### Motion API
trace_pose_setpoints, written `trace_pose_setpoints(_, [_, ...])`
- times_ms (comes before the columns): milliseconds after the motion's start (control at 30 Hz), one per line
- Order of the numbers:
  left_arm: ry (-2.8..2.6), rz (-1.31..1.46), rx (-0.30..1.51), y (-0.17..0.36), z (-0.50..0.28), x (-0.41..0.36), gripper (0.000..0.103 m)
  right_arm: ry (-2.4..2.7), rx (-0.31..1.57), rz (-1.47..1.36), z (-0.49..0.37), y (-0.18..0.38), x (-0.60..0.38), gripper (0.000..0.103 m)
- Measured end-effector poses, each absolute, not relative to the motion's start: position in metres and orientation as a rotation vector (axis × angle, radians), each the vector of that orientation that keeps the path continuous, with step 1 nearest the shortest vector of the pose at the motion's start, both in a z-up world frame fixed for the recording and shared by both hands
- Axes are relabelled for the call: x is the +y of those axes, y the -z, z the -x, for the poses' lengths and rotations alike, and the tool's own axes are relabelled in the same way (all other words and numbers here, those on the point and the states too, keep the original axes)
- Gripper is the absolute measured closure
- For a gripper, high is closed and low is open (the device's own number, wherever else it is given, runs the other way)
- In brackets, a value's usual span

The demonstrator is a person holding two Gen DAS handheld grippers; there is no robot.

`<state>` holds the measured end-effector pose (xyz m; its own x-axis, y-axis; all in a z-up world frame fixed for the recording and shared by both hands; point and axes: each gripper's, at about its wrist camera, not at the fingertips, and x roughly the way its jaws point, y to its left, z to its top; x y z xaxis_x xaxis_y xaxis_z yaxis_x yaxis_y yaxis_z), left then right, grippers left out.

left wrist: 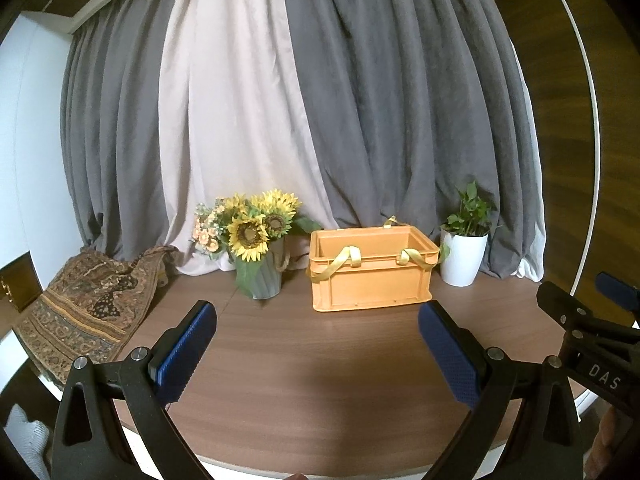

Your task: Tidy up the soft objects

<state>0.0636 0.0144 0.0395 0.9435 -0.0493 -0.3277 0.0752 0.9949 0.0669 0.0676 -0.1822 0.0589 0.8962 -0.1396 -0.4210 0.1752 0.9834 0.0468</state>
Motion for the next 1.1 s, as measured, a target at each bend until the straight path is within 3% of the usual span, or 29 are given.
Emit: trace_pose_setpoints(1100, [0.059, -0.075, 0.296, -0.051, -0.037, 0.003, 0.0, 0.16, 0.406, -0.077, -0.04, -0.068, -0.191, 0.01])
